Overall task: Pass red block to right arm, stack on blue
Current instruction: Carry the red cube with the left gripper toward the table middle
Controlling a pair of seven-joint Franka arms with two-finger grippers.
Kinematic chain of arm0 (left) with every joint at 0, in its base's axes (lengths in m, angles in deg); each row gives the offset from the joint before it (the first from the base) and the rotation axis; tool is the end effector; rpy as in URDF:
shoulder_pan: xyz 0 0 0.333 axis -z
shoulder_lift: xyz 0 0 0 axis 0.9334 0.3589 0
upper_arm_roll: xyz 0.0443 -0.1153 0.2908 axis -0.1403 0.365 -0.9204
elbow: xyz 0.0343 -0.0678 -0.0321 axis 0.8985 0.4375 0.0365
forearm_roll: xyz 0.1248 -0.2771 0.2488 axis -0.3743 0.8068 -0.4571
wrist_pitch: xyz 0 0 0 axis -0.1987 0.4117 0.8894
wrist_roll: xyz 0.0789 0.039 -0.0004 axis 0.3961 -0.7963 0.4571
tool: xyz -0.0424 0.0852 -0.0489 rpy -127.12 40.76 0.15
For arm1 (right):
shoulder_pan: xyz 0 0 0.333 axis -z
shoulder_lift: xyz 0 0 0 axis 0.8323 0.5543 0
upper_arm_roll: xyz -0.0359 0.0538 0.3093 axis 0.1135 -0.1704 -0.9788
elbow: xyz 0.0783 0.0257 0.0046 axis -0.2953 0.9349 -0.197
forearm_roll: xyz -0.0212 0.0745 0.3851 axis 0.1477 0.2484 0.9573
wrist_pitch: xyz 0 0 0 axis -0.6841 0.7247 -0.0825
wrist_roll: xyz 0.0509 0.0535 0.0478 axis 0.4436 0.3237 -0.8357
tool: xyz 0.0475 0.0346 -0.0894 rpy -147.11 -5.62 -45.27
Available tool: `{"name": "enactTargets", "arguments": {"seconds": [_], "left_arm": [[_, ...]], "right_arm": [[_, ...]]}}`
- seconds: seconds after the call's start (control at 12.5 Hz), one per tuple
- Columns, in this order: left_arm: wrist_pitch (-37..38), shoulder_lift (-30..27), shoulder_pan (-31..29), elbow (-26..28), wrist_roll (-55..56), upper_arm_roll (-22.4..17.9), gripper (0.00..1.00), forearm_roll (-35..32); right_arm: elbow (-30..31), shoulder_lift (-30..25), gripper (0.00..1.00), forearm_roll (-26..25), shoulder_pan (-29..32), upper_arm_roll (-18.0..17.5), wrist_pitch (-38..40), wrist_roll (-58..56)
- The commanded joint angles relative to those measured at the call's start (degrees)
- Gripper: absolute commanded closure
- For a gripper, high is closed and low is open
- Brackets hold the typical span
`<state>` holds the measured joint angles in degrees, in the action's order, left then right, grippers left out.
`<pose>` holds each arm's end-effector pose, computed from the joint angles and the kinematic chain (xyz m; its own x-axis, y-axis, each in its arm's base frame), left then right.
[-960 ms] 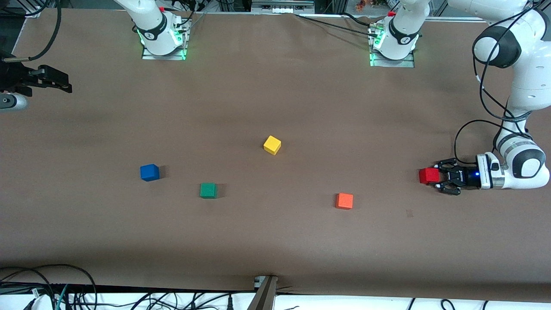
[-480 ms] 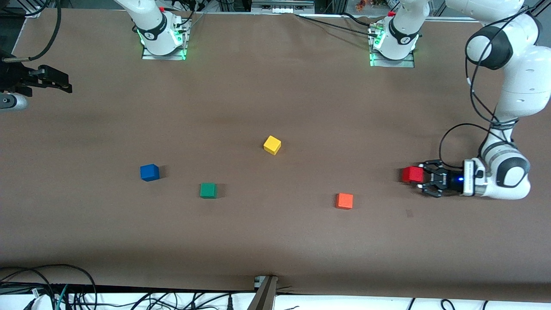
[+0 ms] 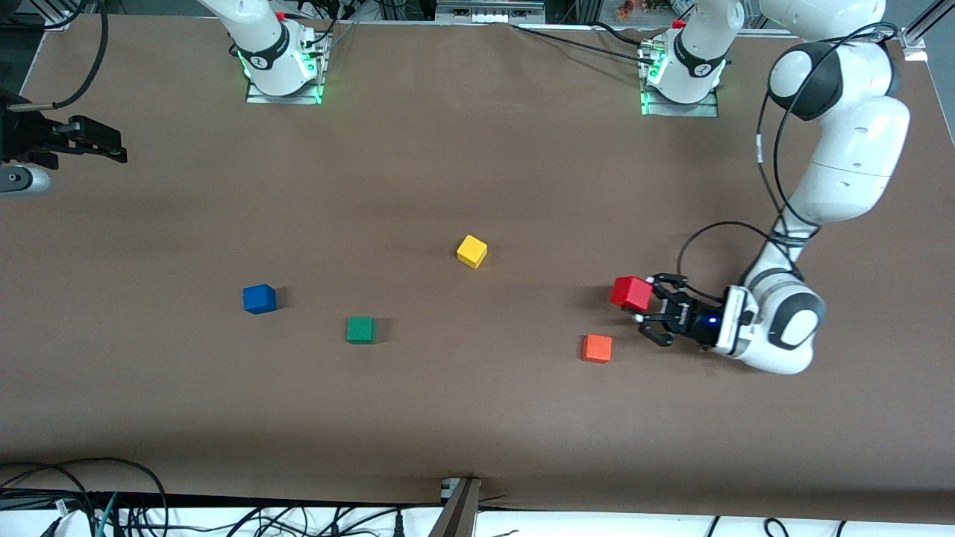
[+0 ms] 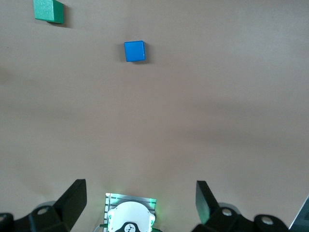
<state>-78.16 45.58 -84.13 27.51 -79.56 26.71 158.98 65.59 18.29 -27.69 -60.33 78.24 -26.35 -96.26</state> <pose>0.6882 -0.1070 0.1509 0.1253 0.2229 0.9668 -0.9534 0.2965 0.0553 0.5614 -0.0009 0.6120 0.9681 0.1295 -0.2146 0.1328 -0.9911 0.0010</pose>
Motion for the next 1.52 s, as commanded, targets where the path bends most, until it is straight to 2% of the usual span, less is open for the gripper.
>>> {"name": "enactTargets", "arguments": {"seconds": [0.0,0.24,0.4,0.72,0.96,1.28,1.44], "left_arm": [[-0.65,-0.21,6.96,-0.91,-1.47,0.08,1.0,9.98],[-9.06,-3.19,13.56,-0.83,-1.57,0.52,1.0,19.14],[-15.74,-4.6,17.25,-0.83,-1.57,1.14,1.0,22.04],[-35.16,-8.56,24.46,-0.65,-0.79,4.21,1.0,29.34],[-47.73,-11.36,31.05,-0.92,-0.52,4.39,1.0,35.66],[-56.46,-13.48,36.07,-1.0,-0.34,4.39,1.0,41.57],[-57.34,-13.57,36.78,-1.09,-0.34,4.39,1.0,41.92]], "right_arm": [[-0.97,1.51,0.0,4.18,0.03,-0.27,0.26,-0.63],[-0.8,4.5,0.0,9.97,-1.55,-0.45,0.27,-0.1],[-0.8,6.51,0.0,18.83,-1.2,-0.19,0.0,-0.36],[-0.8,11.88,0.0,30.27,-0.23,0.08,-1.66,-0.8],[-0.45,17.23,0.0,43.97,2.74,0.08,-1.24,-0.98],[0.43,19.19,0.0,46.56,3.2,-0.1,-2.72,-5.02],[1.22,20.06,0.0,51.55,2.5,-0.45,-4.65,-4.94]]}}
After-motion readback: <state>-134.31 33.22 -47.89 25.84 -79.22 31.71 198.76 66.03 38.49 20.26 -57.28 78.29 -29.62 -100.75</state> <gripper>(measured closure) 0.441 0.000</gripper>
